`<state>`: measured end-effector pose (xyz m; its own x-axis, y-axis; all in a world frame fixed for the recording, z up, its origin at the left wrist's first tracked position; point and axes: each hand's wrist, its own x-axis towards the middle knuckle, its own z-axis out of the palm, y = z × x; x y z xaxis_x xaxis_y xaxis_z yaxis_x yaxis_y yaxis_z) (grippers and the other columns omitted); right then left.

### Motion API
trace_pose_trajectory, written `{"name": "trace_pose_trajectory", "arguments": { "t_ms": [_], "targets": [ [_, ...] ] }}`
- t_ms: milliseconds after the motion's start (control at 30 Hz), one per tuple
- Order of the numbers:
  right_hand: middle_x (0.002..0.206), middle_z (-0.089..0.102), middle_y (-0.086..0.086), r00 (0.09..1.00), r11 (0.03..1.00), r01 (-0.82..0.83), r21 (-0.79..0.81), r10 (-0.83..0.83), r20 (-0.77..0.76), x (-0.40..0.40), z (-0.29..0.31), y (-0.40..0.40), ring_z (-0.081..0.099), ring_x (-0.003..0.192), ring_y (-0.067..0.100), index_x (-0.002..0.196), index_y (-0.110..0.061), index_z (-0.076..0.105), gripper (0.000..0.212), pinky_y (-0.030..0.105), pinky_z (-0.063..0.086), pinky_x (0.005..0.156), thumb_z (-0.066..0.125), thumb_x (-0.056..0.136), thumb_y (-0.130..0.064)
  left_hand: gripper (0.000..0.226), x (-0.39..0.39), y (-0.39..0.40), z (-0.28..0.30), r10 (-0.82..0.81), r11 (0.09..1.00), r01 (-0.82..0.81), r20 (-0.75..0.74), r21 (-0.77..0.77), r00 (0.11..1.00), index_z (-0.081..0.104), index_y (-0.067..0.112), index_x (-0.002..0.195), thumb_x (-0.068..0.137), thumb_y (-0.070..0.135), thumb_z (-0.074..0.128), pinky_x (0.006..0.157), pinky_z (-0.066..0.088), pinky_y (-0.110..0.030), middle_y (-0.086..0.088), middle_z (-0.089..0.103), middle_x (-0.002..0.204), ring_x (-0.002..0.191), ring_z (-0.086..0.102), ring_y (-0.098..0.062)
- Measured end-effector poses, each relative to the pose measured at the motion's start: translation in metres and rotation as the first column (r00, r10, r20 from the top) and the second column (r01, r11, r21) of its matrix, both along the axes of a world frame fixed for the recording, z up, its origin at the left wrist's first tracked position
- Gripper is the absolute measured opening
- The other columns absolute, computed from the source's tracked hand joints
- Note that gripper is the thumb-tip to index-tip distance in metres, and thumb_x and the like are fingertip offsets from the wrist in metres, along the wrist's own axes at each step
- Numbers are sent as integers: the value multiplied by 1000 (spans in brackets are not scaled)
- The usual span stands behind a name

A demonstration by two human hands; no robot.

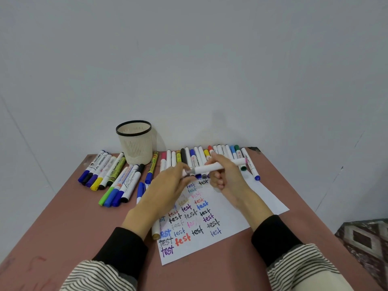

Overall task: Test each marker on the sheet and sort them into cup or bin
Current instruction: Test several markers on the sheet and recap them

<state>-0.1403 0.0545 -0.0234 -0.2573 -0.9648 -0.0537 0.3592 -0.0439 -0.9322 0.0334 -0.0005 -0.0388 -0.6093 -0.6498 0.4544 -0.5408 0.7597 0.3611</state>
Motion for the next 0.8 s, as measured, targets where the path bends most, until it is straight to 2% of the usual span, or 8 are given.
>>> {"name": "trace_pose_trajectory", "arguments": {
  "t_ms": [133, 200, 267, 367, 433, 600, 733, 800],
  "targets": [
    [68, 66, 10, 982, 986, 136, -100, -121, 147, -10, 4, 0, 51, 49, 10, 103, -7, 69, 41, 20, 40, 49, 44, 100, -39, 23, 7, -5, -1, 112, 975, -55, -262, 215, 959, 50, 17, 100, 103, 34, 36, 55, 34, -18, 4, 53, 77, 62, 46, -3],
    [84, 72, 13, 989, 986, 134, -96, -127, 70, -11, 1, -1, 57, 56, 11, 109, -8, 68, 43, 23, 47, 57, 46, 99, -43, 31, 8, -6, -2, 171, 962, -73, -371, 265, 913, 49, 12, 92, 103, 38, 34, 53, 34, -18, 2, 54, 69, 54, 47, -3],
    [70, 65, 7, 977, 983, 161, -86, -172, -126, -7, -5, -2, 48, 50, 11, 96, -7, 65, 33, 22, 42, 48, 56, 95, -40, 35, 6, -5, -2, 187, 948, -52, -417, 315, 890, 46, 11, 88, 103, 39, 32, 55, 37, -20, -3, 58, 69, 54, 49, -3],
    [54, 48, 1, 920, 979, 184, -88, -203, -334, -2, -15, -3, 38, 43, 8, 76, -11, 52, 26, 18, 31, 38, 61, 95, -27, 30, 2, -1, -3, 147, 931, 8, -396, 364, 906, 43, 18, 85, 103, 39, 30, 55, 40, -16, -6, 64, 69, 52, 52, -2],
    [59, 58, 4, 894, 988, 124, -92, -152, -422, 0, -21, -5, 44, 45, 10, 79, -8, 57, 24, 19, 35, 40, 58, 97, -24, 27, 1, 0, -4, 120, 926, 24, -355, 376, 927, 43, 19, 91, 103, 39, 29, 54, 43, -15, -5, 65, 69, 52, 54, -2],
    [58, 60, 8, 758, 987, 152, -55, -152, -634, 5, -29, -6, 59, 57, 9, 76, 7, 55, 42, 2, 39, 66, 61, 94, -31, 28, 5, -4, -7, 138, 920, -16, -286, 391, 948, 44, 14, 96, 104, 38, 31, 57, 47, -16, -2, 66, 69, 55, 59, -4],
    [59, 45, 12, 734, 980, 189, -64, -184, -654, 3, -33, -9, 43, 51, 13, 70, 8, 47, 36, 22, 51, 84, 58, 93, -17, 22, 9, -12, -15, 110, 937, -61, -125, 343, 986, 40, 25, 93, 105, 39, 28, 70, 55, -42, -6, 67, 86, 73, 65, -19],
    [61, 42, 12, 728, 980, 187, -64, -182, -661, 3, -34, -10, 40, 56, 17, 68, 7, 43, 35, 35, 51, 90, 57, 92, -15, 29, 8, -11, -14, 133, 922, -67, -151, 381, 980, 38, 23, 88, 103, 45, 29, 68, 56, -44, -6, 69, 81, 69, 66, -18]
  ]
}}
